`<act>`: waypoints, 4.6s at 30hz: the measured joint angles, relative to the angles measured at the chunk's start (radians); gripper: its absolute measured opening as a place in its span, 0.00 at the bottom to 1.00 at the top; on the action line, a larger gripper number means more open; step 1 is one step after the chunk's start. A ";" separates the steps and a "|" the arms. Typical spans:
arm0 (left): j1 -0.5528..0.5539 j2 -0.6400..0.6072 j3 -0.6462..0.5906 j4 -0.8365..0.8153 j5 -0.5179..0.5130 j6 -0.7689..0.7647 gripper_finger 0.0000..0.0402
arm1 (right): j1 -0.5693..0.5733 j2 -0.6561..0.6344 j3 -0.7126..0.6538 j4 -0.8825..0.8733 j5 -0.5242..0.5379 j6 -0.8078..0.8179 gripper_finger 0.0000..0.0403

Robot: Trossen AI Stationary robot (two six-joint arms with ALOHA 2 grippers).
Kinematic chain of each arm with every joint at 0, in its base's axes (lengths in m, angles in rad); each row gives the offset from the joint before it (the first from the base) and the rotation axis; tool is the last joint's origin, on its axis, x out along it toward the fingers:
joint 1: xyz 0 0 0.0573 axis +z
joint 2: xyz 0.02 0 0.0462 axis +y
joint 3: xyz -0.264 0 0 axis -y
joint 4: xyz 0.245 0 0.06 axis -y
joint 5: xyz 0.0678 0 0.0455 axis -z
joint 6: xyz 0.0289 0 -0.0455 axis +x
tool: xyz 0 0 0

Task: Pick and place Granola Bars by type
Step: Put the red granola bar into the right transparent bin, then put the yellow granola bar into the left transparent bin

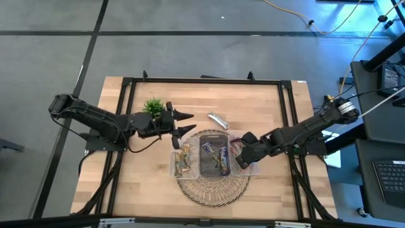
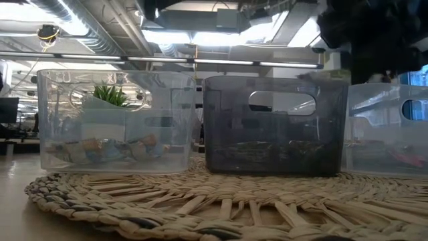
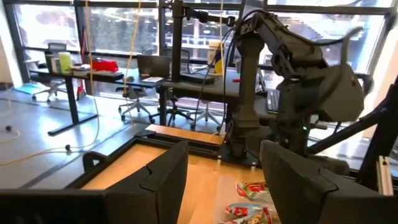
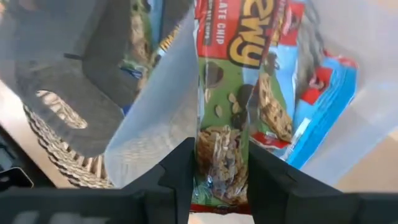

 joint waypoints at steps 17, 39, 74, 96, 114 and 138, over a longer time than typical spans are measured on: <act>0.138 0.000 0.000 -0.158 0.147 -0.199 0.46 | 0.011 0.000 -0.172 0.192 0.000 0.046 0.31; 0.392 0.373 0.430 -0.698 0.573 0.043 0.46 | 0.010 0.001 -0.192 0.235 -0.043 0.045 0.39; 0.604 0.873 0.763 -0.930 0.794 0.550 0.46 | 0.012 -0.108 -0.096 0.259 0.063 0.045 0.59; 0.567 0.984 0.762 -0.831 0.668 0.538 0.46 | 0.012 -0.108 -0.096 0.277 0.089 0.049 0.59; 0.515 0.999 0.765 -0.883 0.592 0.535 0.41 | 0.012 -0.108 -0.096 0.276 0.090 0.043 0.59; 0.513 0.861 0.762 -0.975 0.411 0.371 0.25 | 0.012 -0.148 -0.097 0.283 0.090 -0.040 0.59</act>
